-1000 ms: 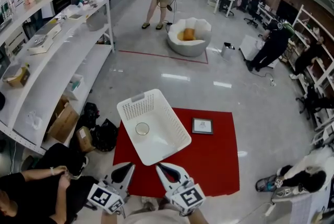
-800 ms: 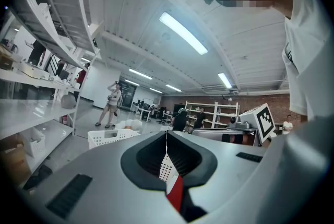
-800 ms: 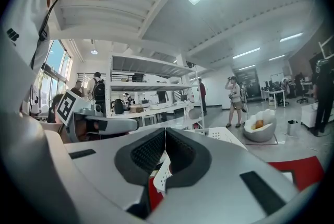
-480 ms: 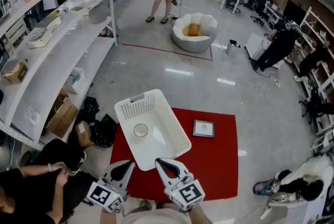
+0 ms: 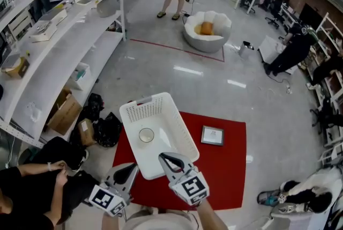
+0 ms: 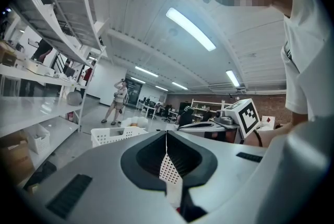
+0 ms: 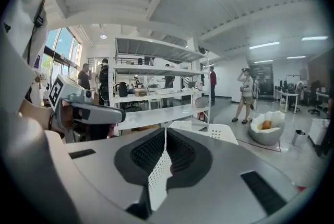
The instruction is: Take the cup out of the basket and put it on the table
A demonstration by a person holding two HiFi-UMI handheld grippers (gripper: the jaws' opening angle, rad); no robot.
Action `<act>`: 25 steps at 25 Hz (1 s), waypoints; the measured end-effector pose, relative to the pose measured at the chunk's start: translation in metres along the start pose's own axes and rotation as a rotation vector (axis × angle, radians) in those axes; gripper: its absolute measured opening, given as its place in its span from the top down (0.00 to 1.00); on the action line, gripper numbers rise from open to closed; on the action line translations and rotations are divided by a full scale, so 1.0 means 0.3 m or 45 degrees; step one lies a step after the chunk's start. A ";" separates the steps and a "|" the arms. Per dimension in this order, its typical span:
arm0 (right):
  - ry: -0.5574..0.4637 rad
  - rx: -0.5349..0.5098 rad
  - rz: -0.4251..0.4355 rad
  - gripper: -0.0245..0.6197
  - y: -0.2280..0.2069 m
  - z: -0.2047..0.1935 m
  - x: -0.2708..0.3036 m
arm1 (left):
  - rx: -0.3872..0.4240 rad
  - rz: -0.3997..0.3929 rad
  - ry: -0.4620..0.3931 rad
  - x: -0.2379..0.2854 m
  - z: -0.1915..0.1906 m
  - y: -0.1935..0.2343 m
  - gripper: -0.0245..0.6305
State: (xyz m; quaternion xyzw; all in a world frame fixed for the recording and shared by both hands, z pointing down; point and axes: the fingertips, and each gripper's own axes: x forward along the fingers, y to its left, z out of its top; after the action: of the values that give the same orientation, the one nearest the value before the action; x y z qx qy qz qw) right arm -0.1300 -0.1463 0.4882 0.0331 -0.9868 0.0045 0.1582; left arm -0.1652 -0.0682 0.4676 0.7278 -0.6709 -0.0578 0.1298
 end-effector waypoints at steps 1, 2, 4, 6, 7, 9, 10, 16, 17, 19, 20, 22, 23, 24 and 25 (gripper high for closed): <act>0.015 -0.021 0.016 0.95 -0.009 0.002 0.019 | 0.000 0.006 0.001 0.004 0.000 0.007 0.94; 0.027 -0.043 0.034 0.94 -0.018 0.005 0.038 | 0.000 0.012 0.001 0.008 0.001 0.015 0.94; 0.050 -0.077 0.067 0.94 -0.039 0.008 0.077 | 0.001 0.026 0.001 0.018 0.006 0.029 0.94; 0.075 -0.105 0.090 0.94 -0.067 0.008 0.117 | 0.000 0.039 -0.001 0.028 0.011 0.042 0.94; 0.089 -0.120 0.098 0.94 -0.083 0.003 0.137 | -0.001 0.044 -0.003 0.032 0.012 0.047 0.94; 0.115 -0.149 0.115 0.94 -0.111 -0.004 0.177 | -0.005 0.053 -0.004 0.039 0.011 0.057 0.94; 0.127 -0.162 0.124 0.94 -0.123 -0.008 0.197 | -0.007 0.058 -0.005 0.042 0.009 0.063 0.94; 0.188 -0.234 0.187 0.93 -0.160 -0.040 0.291 | 0.003 0.083 -0.001 0.064 -0.001 0.097 0.94; 0.200 -0.241 0.200 0.91 -0.161 -0.047 0.305 | 0.005 0.087 0.001 0.069 -0.001 0.103 0.94; 0.229 -0.262 0.223 0.85 -0.166 -0.067 0.332 | 0.010 0.095 0.001 0.079 0.002 0.114 0.94; 0.246 -0.274 0.232 0.84 -0.170 -0.080 0.346 | 0.012 0.098 -0.001 0.084 0.005 0.120 0.94; 0.280 -0.295 0.253 0.80 -0.176 -0.110 0.377 | 0.017 0.104 -0.005 0.093 0.009 0.133 0.94; 0.300 -0.302 0.264 0.79 -0.178 -0.124 0.391 | 0.019 0.107 -0.005 0.097 0.010 0.141 0.94; 0.321 -0.309 0.276 0.77 -0.180 -0.138 0.405 | 0.022 0.111 -0.003 0.100 0.011 0.148 0.94; 0.342 -0.317 0.287 0.76 -0.182 -0.152 0.419 | 0.025 0.116 -0.001 0.104 0.012 0.155 0.94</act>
State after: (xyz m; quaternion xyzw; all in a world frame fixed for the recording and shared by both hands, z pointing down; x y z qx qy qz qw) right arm -0.2312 -0.2078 0.5707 -0.0982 -0.9472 -0.0953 0.2898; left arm -0.2079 -0.1025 0.4793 0.6978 -0.7039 -0.0456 0.1248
